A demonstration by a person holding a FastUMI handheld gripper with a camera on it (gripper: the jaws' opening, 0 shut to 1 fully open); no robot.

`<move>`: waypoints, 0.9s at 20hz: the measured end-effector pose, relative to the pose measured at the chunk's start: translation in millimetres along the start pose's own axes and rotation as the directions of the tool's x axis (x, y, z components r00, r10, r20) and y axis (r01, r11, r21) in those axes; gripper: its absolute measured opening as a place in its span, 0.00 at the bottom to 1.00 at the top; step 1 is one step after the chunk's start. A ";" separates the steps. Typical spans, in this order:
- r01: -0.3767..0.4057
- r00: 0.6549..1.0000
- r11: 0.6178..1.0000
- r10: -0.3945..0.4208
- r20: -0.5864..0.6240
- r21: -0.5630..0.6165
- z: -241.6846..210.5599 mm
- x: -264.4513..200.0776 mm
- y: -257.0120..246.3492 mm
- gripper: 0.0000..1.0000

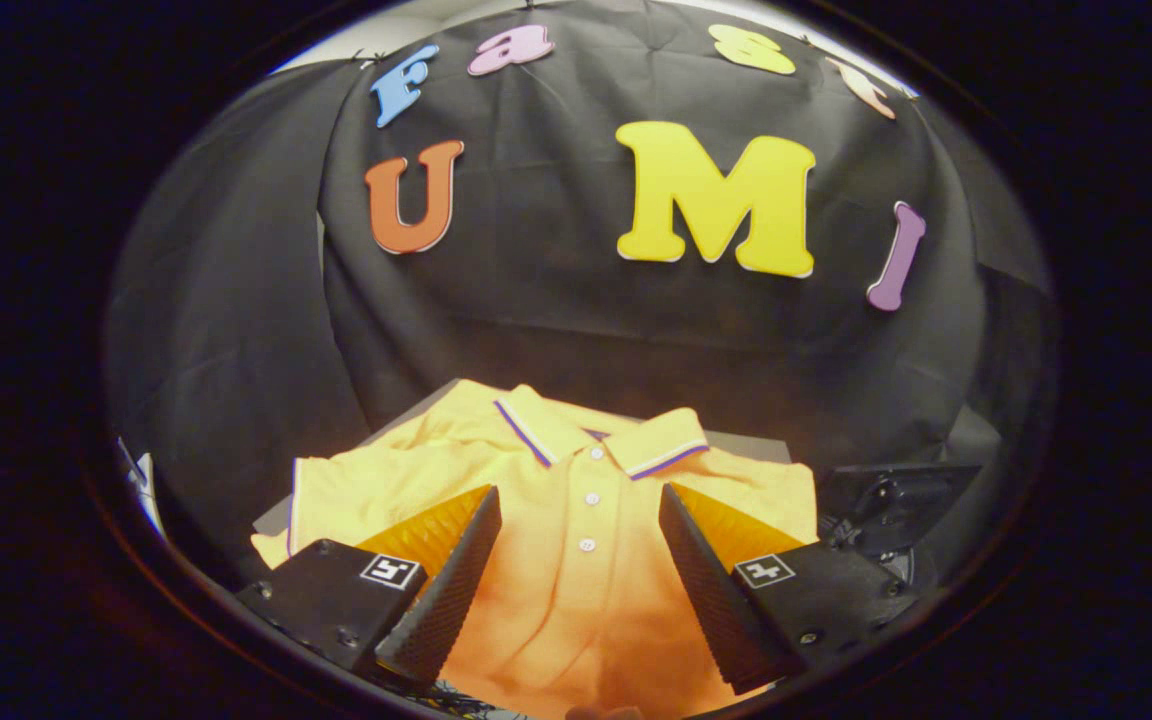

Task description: Put the clothes into the washing machine and then close the washing machine lid.

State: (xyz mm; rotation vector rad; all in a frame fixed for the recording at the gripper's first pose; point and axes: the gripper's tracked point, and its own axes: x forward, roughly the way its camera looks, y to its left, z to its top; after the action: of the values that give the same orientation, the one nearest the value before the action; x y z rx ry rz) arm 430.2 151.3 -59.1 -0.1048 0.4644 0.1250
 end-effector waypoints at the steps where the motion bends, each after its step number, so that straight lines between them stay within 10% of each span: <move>1: -0.004 1.000 1.000 0.004 -0.022 0.003 -4.8 4.1 -0.3 0.99; 14: -0.044 0.979 0.999 0.038 -0.201 -0.025 -30.0 20.8 5.0 0.99; 16: -0.070 0.977 0.997 0.060 -0.206 -0.041 -28.7 21.5 6.3 0.83; 18: -0.062 0.981 0.998 0.056 -0.184 -0.028 -25.1 23.6 3.2 0.36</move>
State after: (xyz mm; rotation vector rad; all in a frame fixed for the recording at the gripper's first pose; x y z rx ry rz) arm 439.7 153.4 -92.4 -0.1363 0.6498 0.1823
